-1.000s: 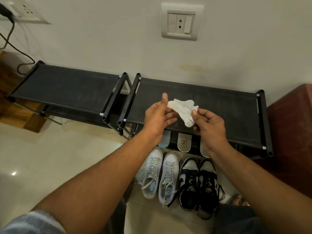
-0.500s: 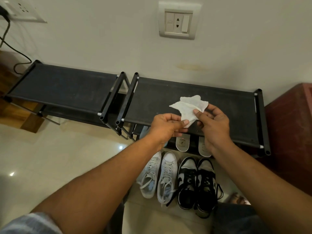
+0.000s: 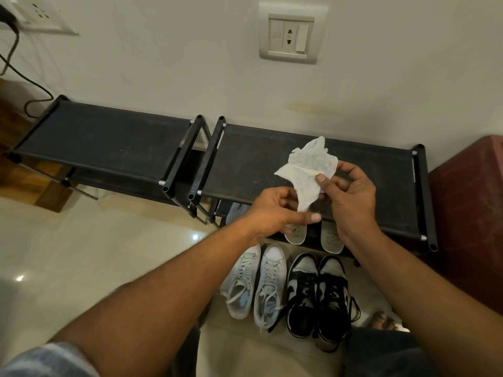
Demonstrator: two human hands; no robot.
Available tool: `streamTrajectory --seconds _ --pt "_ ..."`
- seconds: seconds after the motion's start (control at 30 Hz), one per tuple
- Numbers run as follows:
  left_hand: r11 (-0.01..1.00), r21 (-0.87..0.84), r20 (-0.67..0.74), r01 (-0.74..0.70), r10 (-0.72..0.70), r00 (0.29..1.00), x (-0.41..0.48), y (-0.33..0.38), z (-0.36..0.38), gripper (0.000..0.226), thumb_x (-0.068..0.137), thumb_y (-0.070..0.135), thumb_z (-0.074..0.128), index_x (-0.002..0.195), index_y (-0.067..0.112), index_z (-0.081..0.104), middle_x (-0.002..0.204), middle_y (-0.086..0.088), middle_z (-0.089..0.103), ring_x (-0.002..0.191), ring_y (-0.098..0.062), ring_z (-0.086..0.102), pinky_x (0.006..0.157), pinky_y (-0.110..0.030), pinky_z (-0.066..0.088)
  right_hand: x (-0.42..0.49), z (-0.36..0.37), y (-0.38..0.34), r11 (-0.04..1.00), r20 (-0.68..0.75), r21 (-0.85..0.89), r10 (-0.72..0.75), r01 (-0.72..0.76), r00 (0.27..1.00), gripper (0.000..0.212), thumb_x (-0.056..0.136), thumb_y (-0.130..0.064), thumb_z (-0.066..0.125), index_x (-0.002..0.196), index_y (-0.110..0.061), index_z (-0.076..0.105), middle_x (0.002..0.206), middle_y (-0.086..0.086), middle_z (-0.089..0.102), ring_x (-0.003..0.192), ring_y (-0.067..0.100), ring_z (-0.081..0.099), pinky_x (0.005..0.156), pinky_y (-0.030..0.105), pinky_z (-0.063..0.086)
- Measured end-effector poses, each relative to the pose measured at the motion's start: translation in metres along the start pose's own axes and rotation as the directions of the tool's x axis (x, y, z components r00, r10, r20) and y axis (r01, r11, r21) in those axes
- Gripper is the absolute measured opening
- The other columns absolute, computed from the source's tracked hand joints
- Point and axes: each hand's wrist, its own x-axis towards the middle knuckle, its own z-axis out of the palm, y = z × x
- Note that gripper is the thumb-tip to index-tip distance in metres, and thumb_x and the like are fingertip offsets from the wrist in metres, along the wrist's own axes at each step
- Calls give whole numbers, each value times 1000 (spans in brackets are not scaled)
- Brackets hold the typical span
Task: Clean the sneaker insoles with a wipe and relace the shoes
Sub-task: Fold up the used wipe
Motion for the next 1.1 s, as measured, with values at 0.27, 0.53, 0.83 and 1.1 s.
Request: streamTrajectory --seconds 0.27,0.53,0.83,1.1 --pt "968 -169 -410 -187 104 906 11 2 -11 23 102 24 73 116 7 76 98 -9 82 87 -26 79 63 -28 62 -7 4 6 995 80 -82 -45 52 996 37 92 -9 78 124 -8 61 93 7 80 85 25 78 62 25 60" --pt "937 -243 -449 -251 120 885 13 6 -15 21 106 20 66 117 5 76 101 -12 82 91 -27 80 75 -39 66 -7 1 10 959 25 -278 -54 59 998 32 98 -29 73 127 -23 62 105 -2 79 90 11 76 72 32 63" --pt "963 16 -331 -269 259 908 9 1 -6 17 105 16 68 116 9 79 90 -20 79 73 -30 68 78 -55 63 -12 4 0 662 263 -521 -475 538 840 22 90 -37 81 105 -22 75 101 -15 71 90 10 67 72 31 57" --pt "959 41 -145 -282 285 948 8 -1 -6 25 110 12 57 127 7 74 107 -11 80 99 -27 78 83 -44 66 -4 -4 1 769 218 -499 -335 400 917 28 82 -28 88 107 -24 78 92 -14 75 88 4 71 76 15 55"
